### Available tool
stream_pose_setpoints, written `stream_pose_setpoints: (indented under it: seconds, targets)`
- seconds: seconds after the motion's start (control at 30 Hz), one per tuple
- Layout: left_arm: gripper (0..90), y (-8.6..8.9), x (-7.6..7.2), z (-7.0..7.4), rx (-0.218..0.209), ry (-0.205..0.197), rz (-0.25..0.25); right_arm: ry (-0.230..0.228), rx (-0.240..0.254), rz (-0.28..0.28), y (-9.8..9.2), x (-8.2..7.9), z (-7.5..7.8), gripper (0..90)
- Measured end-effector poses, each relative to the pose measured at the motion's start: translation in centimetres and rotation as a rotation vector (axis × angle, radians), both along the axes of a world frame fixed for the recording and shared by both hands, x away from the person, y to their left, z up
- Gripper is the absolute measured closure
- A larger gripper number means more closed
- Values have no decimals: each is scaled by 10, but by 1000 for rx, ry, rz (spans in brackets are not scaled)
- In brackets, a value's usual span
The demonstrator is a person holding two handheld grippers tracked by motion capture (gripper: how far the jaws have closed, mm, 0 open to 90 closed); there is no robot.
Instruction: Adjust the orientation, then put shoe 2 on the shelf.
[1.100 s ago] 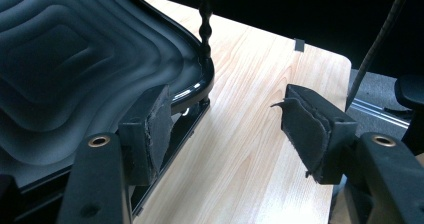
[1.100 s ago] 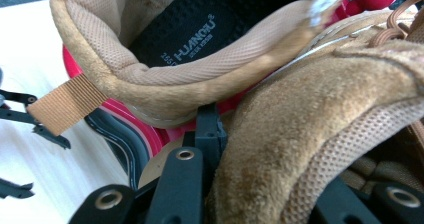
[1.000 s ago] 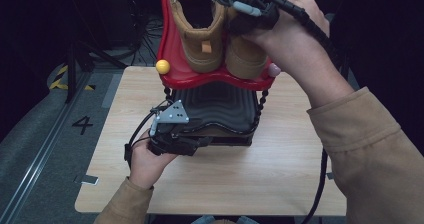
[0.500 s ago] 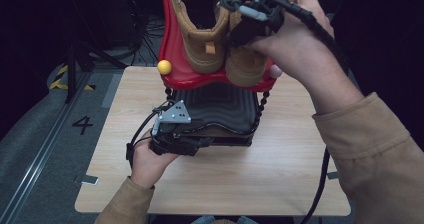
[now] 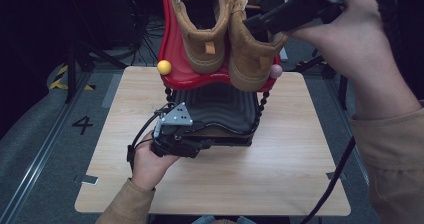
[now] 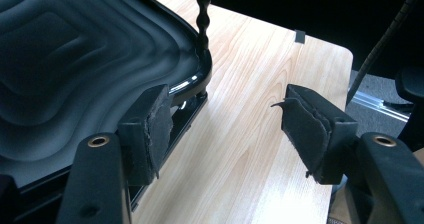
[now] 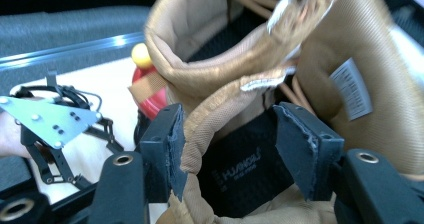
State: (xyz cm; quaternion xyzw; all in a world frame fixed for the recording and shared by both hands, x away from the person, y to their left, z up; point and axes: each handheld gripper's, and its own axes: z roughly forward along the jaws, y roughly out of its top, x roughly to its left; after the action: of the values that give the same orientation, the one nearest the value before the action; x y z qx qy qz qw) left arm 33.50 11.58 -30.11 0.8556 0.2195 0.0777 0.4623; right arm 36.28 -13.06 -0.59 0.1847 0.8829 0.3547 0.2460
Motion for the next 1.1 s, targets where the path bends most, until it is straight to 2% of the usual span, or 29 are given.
stream_pose_setpoints:
  seconds: [0.13,0.2,0.27,0.4,0.53,0.8,1.0,1.1]
  targets:
    - [368,2,-1,0,2,-6,-1,-60,103,62,-22,-23,3,460]
    - [368,3,-1,0,3,-3,2,-58,167,95,-37,-32,2,462]
    - [368,2,-1,0,5,-3,2,-40,203,124,-52,-38,-2,460]
    - [368,2,-2,0,1,7,7,-34,256,169,-79,-45,-19,453]
    - [368,3,-1,0,-3,7,16,-75,339,216,-103,-49,-41,446]
    - [368,4,0,-1,-3,10,17,-37,355,214,-122,-47,-89,442]
    - [368,3,0,-1,-3,11,18,-17,315,195,-122,-42,-138,428]
    - [368,3,0,-2,3,9,19,14,325,193,-123,-38,-160,423]
